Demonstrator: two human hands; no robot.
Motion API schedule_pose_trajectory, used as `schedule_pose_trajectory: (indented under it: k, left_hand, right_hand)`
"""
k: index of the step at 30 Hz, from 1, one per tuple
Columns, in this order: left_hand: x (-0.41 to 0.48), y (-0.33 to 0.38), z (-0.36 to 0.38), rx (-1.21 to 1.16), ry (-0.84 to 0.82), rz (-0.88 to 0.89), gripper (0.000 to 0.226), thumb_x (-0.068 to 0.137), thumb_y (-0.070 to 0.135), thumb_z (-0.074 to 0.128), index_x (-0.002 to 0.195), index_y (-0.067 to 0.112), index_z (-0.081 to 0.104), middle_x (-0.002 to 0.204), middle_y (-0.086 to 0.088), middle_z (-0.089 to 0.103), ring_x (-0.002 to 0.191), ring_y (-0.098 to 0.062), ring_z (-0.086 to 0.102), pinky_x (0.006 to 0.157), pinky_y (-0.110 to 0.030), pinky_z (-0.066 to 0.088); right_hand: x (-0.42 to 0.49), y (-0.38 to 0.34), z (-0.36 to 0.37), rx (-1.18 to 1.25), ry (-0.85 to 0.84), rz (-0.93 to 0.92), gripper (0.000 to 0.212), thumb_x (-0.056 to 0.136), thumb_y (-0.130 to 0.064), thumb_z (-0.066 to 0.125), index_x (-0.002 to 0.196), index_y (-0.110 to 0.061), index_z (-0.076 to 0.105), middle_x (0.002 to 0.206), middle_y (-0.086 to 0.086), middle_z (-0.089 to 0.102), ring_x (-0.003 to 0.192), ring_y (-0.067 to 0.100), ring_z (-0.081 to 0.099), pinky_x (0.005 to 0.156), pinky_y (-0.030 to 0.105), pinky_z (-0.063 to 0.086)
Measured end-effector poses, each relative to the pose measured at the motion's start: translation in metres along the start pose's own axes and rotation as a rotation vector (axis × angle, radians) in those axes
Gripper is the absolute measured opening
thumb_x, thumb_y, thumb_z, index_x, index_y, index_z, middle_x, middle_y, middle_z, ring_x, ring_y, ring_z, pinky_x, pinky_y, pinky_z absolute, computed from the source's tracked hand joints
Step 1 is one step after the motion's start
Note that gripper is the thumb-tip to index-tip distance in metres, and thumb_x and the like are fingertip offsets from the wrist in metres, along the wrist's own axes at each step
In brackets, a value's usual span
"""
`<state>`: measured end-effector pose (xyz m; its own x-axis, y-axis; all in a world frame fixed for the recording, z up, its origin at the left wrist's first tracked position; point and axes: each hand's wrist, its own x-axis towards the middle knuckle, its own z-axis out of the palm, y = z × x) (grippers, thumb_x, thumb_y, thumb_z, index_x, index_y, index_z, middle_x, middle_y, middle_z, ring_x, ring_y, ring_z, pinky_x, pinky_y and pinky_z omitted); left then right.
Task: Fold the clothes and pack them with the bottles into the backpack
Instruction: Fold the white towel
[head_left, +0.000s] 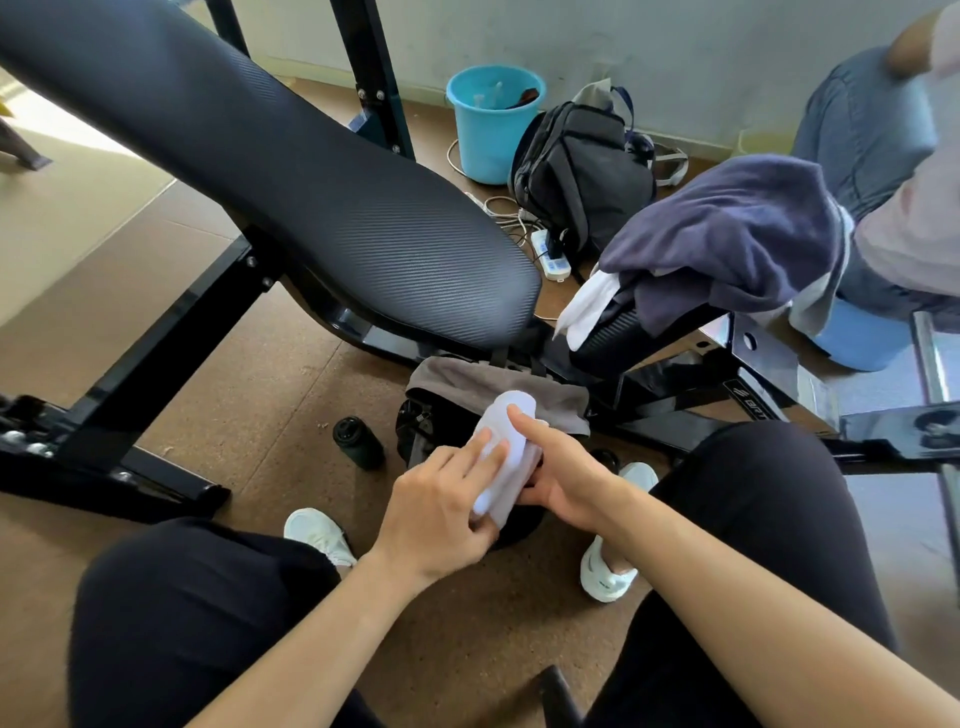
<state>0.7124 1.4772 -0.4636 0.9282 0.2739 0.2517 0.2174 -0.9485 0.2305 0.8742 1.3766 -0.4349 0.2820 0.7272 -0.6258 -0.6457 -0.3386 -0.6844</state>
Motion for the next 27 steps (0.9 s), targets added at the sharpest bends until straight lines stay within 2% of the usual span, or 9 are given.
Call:
schedule_pose_trajectory:
  k: [4, 6, 9, 11, 13, 15, 17, 20, 27]
  left_hand:
    - [0.001, 0.006, -0.004, -0.163, -0.074, 0.007, 0.077, 0.076, 0.051, 0.064, 0.149, 0.032, 0.05, 0.155, 0.0, 0.047, 0.113, -0.02, 0.05, 0.084, -0.029, 0.052]
    - [0.0, 0.006, -0.004, -0.376, -0.073, -0.036, 0.062, 0.082, 0.053, 0.061, 0.141, 0.036, 0.06, 0.154, 0.01, 0.046, 0.112, -0.016, 0.044, 0.086, -0.026, 0.048]
    - [0.0, 0.005, -0.005, -0.783, 0.117, -0.286, 0.034, 0.088, 0.048, 0.061, 0.117, 0.033, 0.073, 0.133, 0.016, 0.06, 0.109, -0.012, 0.053, 0.085, -0.024, 0.045]
    - [0.003, 0.002, -0.008, -0.944, 0.145, -0.509, 0.039, 0.083, 0.054, 0.067, 0.118, 0.037, 0.063, 0.126, 0.014, 0.055, 0.108, -0.012, 0.057, 0.08, -0.02, 0.047]
    - [0.006, -0.002, -0.01, -1.06, -0.064, -0.626, 0.066, 0.075, 0.059, 0.073, 0.133, 0.048, 0.045, 0.135, 0.015, 0.041, 0.119, -0.007, 0.053, 0.085, -0.016, 0.048]
    - [0.005, -0.005, -0.008, -1.205, -0.322, -0.641, 0.086, 0.081, 0.046, 0.08, 0.144, 0.058, 0.023, 0.142, 0.019, 0.032, 0.126, -0.004, 0.048, 0.092, -0.018, 0.051]
    - [0.004, -0.008, -0.006, -1.234, -0.429, -0.598, 0.094, 0.089, 0.032, 0.079, 0.146, 0.063, 0.01, 0.146, 0.022, 0.028, 0.13, -0.006, 0.046, 0.1, -0.023, 0.05]
    - [0.002, -0.014, 0.0, -1.139, -0.471, -0.544, 0.095, 0.091, 0.029, 0.077, 0.151, 0.059, 0.011, 0.154, 0.016, 0.024, 0.135, -0.012, 0.042, 0.105, -0.027, 0.048]
    - [0.001, -0.035, 0.017, -0.999, -0.514, -0.708, 0.056, 0.085, 0.024, 0.078, 0.128, 0.049, 0.052, 0.132, 0.006, 0.047, 0.117, -0.024, 0.052, 0.092, -0.044, 0.055]
  right_hand:
    - [0.005, 0.004, -0.001, -0.05, 0.069, -0.036, 0.035, 0.102, -0.041, 0.058, 0.13, -0.02, 0.057, 0.121, 0.006, 0.074, 0.115, 0.025, 0.069, 0.103, 0.054, 0.052]
    - [0.008, 0.006, -0.002, -0.085, 0.081, -0.053, 0.031, 0.104, -0.037, 0.054, 0.131, -0.021, 0.059, 0.123, 0.006, 0.073, 0.116, 0.026, 0.069, 0.103, 0.054, 0.053]
    - [0.011, 0.006, -0.004, -0.09, 0.056, -0.08, 0.028, 0.105, -0.032, 0.054, 0.131, -0.021, 0.061, 0.127, 0.008, 0.071, 0.119, 0.029, 0.067, 0.104, 0.055, 0.052]
    - [0.011, 0.005, -0.003, -0.098, 0.028, -0.095, 0.031, 0.104, -0.029, 0.055, 0.134, -0.021, 0.059, 0.128, 0.008, 0.07, 0.121, 0.03, 0.065, 0.105, 0.054, 0.052]
    - [0.012, 0.007, -0.002, -0.146, -0.016, -0.111, 0.033, 0.105, -0.029, 0.055, 0.136, -0.02, 0.057, 0.13, 0.009, 0.069, 0.122, 0.03, 0.065, 0.106, 0.053, 0.051]
    - [0.013, 0.012, 0.0, -0.205, -0.047, -0.119, 0.032, 0.105, -0.03, 0.055, 0.136, -0.022, 0.057, 0.129, 0.006, 0.07, 0.122, 0.028, 0.065, 0.106, 0.052, 0.051]
    - [0.014, 0.018, 0.002, -0.251, -0.039, -0.111, 0.031, 0.105, -0.032, 0.054, 0.135, -0.025, 0.057, 0.128, 0.003, 0.071, 0.12, 0.023, 0.066, 0.107, 0.051, 0.051]
    - [0.019, 0.024, 0.002, -0.359, -0.05, -0.071, 0.03, 0.106, -0.035, 0.051, 0.135, -0.029, 0.056, 0.127, -0.002, 0.071, 0.118, 0.017, 0.067, 0.106, 0.046, 0.052]
    - [0.046, 0.037, -0.01, -0.537, -0.033, 0.107, 0.039, 0.099, -0.029, 0.054, 0.137, -0.036, 0.048, 0.134, 0.002, 0.06, 0.118, 0.028, 0.061, 0.104, 0.05, 0.052]
